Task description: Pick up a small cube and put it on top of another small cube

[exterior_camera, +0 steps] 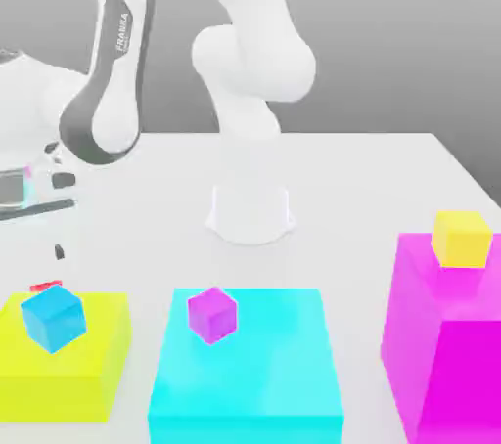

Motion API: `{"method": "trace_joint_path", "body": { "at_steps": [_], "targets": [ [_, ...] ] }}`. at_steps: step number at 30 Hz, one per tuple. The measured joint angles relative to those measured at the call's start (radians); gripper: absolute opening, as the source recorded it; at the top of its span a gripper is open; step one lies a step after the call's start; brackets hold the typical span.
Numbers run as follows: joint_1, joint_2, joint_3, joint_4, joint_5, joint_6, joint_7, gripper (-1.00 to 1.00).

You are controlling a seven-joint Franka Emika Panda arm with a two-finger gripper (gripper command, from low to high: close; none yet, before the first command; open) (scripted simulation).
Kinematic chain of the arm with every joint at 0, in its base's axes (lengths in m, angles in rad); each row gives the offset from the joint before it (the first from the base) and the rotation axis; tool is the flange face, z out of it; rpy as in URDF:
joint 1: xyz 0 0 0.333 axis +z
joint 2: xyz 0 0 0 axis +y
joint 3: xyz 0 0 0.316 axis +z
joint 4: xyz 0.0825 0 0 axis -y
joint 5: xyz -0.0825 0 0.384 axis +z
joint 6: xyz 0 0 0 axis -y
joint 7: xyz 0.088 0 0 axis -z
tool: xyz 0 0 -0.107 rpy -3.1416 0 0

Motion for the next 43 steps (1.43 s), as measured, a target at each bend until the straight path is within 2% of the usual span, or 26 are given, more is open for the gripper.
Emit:
{"method": "trace_joint_path", "body": {
  "at_steps": [5,6,13,20,26,34,40,41,43],
  "targets": [
    [-0.015,0.175,0.014,0.029,0.027,0.138,-0.002,0.00],
    [-0.017,0.200,0.016,0.033,0.028,0.159,-0.002,-1.00],
    [-0.017,0.201,0.017,0.033,0.030,0.162,-0.003,-1.00],
    [0.001,-0.026,0.006,0.020,-0.013,-0.001,0.021,-1.00],
    [0.204,-0.234,0.111,0.013,-0.020,-0.157,0.015,-1.00],
    [0.449,-0.450,0.260,-0.068,0.082,-0.363,-0.051,-1.00],
    [0.453,-0.295,0.290,-0.114,0.058,-0.184,-0.028,-1.00],
    [0.452,-0.278,0.292,-0.117,0.056,-0.163,-0.026,1.00],
    [0.452,-0.278,0.292,-0.117,0.056,-0.163,-0.026,1.00]
  ]
}}
